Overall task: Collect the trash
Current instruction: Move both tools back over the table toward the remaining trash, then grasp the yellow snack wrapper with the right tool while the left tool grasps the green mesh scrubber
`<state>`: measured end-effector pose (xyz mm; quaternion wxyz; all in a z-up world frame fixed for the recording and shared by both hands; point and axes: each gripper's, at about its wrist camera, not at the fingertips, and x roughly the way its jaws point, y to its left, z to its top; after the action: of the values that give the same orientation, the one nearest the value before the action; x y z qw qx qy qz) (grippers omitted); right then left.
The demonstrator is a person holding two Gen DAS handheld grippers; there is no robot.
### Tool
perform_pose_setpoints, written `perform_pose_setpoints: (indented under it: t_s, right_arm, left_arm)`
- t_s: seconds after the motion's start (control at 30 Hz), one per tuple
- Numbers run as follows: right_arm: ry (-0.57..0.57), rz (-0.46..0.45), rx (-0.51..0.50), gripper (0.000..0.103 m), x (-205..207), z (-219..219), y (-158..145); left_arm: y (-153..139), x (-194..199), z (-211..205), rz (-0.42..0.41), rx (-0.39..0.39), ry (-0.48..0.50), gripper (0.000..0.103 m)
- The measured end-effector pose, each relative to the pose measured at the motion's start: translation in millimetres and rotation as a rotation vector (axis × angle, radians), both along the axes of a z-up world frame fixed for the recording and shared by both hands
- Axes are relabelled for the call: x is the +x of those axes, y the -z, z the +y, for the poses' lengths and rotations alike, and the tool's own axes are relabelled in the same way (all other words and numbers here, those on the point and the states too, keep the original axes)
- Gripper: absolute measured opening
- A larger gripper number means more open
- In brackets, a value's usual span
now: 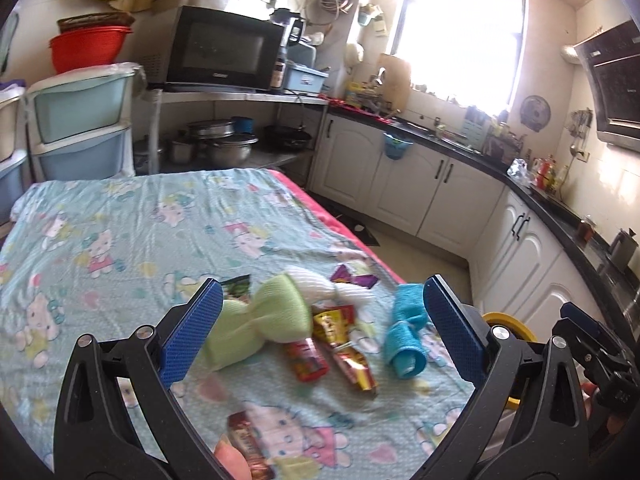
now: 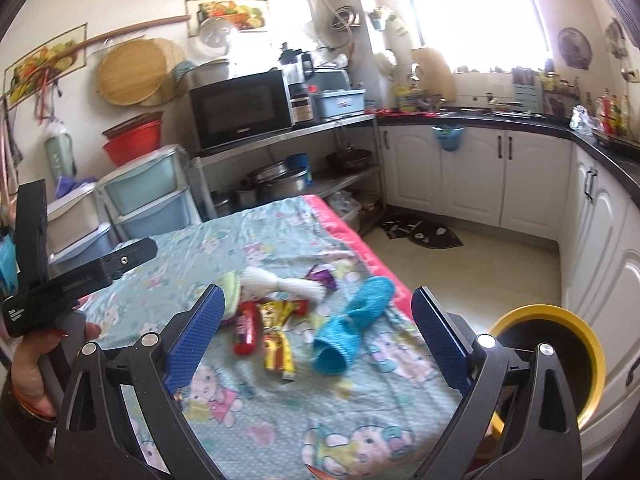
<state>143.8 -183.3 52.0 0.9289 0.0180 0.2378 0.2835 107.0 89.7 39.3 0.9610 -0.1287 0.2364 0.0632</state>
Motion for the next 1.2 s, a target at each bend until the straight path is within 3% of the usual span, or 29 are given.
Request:
perform_pose_setpoints:
  t_s: [0.37, 0.67, 1.0, 1.13, 1.2]
  right_arm:
    - [-0.107, 0.012, -0.061, 0.092, -7.6, 54.4, 9.7]
    - [-0.147, 0.051, -0.129, 0.092, 9.6, 86.8, 31.7]
    - [-0.154, 0.114, -0.185, 0.092, 42.0, 112.4, 64.0]
    - [-0.160, 0.140, -0.216, 0.091, 55.3, 121.8, 77.1]
    - [-0.162, 0.155, -0.239, 0.086, 62.0, 126.2, 84.7]
  left_arm:
    - [21.3, -3.7, 38.5, 0.080, 0.066, -0.036, 0.092]
    - [52.4, 6.8, 69.6, 0.163, 0.093, -0.039, 0.092]
    - [76.0, 26.4, 86.1, 0.216, 0.118, 0.039, 0.092]
    - [86.2, 41.7, 85.9, 0.256, 0.168, 0.097, 0.092]
    - [94.1, 51.3, 85.1, 0.286, 0.206, 0.141, 0.092]
